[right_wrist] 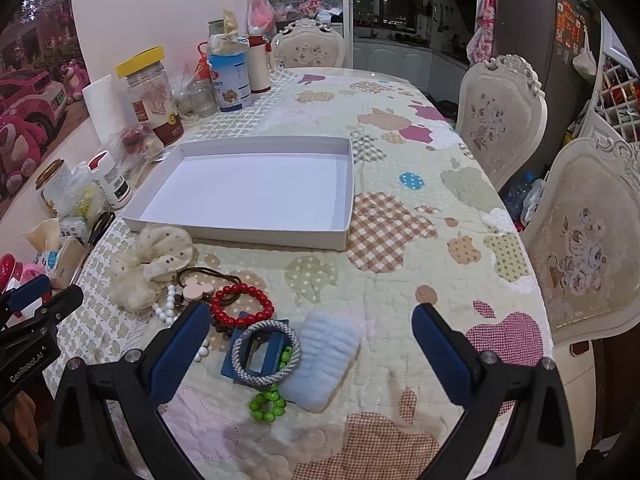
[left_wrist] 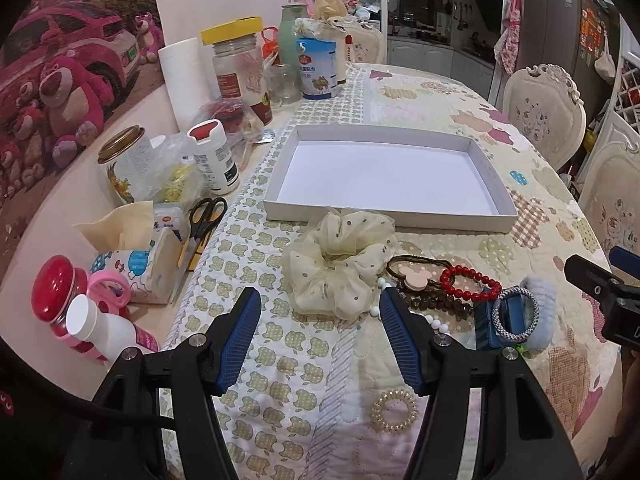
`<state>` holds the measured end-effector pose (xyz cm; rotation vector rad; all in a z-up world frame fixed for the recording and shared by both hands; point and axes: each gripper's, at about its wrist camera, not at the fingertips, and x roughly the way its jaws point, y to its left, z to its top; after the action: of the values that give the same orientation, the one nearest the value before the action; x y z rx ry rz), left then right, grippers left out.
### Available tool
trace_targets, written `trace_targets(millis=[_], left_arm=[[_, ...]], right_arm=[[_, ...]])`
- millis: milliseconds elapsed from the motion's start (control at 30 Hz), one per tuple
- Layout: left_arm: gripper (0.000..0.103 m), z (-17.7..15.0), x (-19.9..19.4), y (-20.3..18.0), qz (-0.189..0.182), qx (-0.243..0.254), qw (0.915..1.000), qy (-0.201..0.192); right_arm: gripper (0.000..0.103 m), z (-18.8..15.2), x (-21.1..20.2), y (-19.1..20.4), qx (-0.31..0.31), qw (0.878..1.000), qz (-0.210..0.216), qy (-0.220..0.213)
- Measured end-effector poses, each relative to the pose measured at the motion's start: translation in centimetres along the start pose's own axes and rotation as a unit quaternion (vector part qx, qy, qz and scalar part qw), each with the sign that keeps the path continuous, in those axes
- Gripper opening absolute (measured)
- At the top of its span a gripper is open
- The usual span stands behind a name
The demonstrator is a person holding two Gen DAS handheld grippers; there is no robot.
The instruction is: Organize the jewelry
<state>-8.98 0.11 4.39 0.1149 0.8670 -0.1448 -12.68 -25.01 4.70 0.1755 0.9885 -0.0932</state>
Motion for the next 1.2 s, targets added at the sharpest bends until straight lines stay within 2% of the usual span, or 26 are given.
trace_targets(millis=[1200], left_arm=[[0.053, 0.0, 0.8, 0.5, 0.009, -0.015, 0.9998, 0.011]], right_arm=[[0.102, 0.3, 0.4, 1.1, -0.028, 1.000, 0.013, 0.004]])
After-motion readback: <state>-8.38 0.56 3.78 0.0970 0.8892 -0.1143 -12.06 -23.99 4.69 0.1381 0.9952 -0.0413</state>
